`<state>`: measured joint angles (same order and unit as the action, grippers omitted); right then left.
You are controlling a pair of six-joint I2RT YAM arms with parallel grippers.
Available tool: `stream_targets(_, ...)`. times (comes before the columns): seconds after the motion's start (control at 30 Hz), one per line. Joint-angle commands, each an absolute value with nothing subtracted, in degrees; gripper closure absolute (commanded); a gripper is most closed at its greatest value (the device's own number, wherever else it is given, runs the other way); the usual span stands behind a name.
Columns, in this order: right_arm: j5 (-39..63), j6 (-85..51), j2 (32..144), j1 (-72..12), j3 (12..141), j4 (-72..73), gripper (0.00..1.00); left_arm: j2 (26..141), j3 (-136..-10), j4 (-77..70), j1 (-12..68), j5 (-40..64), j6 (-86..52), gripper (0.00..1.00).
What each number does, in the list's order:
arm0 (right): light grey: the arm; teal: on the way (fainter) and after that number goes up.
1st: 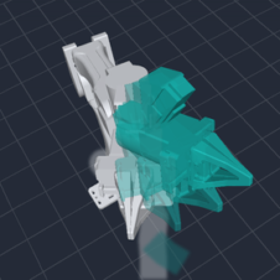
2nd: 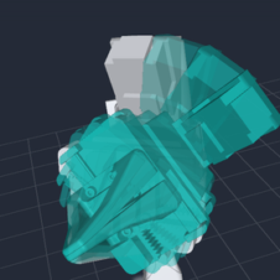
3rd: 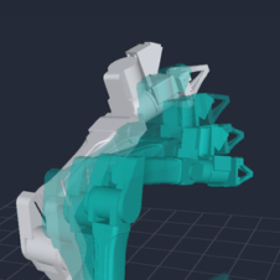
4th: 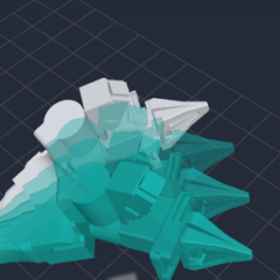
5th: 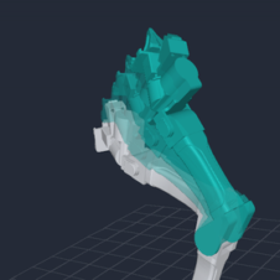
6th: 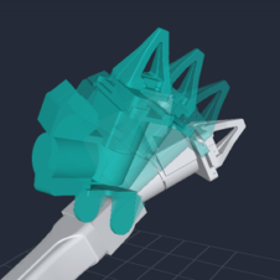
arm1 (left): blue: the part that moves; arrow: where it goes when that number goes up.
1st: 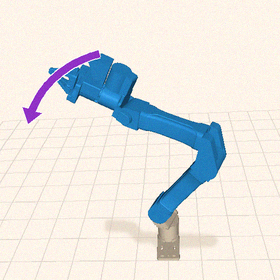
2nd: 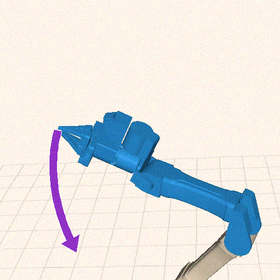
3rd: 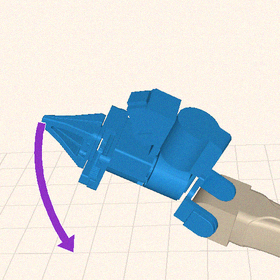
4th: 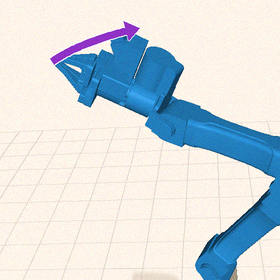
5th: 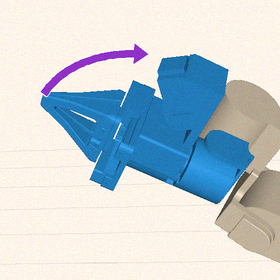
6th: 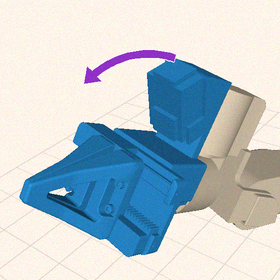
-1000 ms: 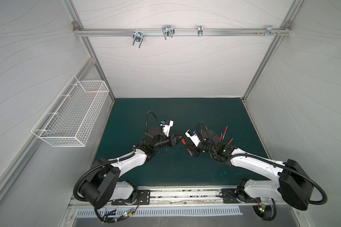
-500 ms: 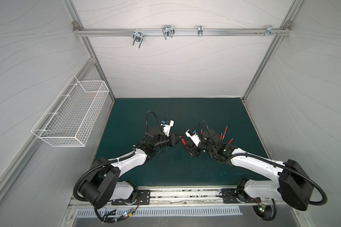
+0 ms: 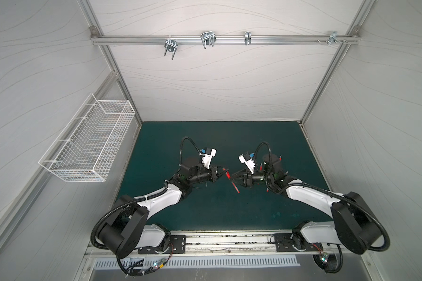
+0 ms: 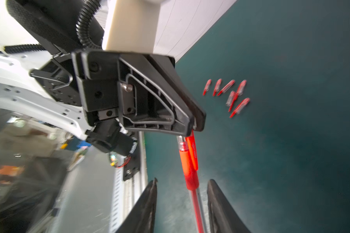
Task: Remove pen caps from pens
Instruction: Open the pen cap on the pen.
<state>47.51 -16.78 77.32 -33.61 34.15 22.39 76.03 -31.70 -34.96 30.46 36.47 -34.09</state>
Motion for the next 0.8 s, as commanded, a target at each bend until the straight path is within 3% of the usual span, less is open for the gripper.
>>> stream_targets(0.0, 52.6, -19.1, 79.1, -33.3, 35.2, 26.4, 0.62, 75.4, -32.0, -40.1, 30.7, 38.7, -33.7, 1.00)
stream_targets(0.5, 53.7, -18.7, 79.5, -33.6, 34.9, 28.3, 0.99, 77.0, -32.2, -42.3, 30.6, 40.1, -35.2, 1.00)
stream_targets(0.77, 44.7, -13.4, 76.1, -37.0, 35.1, 22.0, 1.00, 76.9, -32.4, -41.9, 30.6, 40.2, -35.4, 0.80)
